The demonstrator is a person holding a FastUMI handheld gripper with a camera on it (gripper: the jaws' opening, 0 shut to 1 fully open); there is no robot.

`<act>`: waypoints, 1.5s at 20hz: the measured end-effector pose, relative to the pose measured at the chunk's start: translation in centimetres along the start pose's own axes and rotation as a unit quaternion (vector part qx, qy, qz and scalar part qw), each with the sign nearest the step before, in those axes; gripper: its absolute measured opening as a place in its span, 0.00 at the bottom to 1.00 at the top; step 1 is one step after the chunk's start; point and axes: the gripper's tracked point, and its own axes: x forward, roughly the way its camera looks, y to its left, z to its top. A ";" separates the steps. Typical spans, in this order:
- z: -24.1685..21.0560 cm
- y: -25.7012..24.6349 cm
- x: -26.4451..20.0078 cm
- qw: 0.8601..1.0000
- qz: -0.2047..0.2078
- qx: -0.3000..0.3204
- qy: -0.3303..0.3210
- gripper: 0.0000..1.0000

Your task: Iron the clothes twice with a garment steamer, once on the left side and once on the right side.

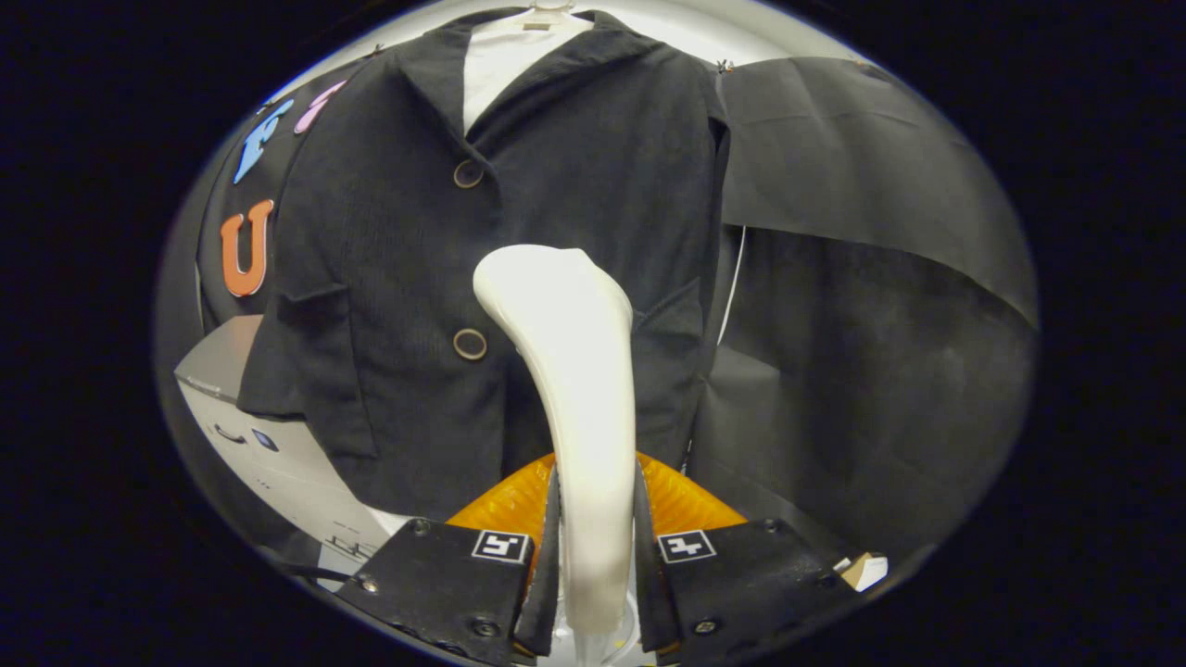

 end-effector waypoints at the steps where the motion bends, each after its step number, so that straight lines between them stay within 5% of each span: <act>1: -0.6 0.1 0.1 1.000 0.000 0.000 0.005 0.37; 30: -9.9 0.2 1.7 0.996 0.007 0.014 0.090 0.37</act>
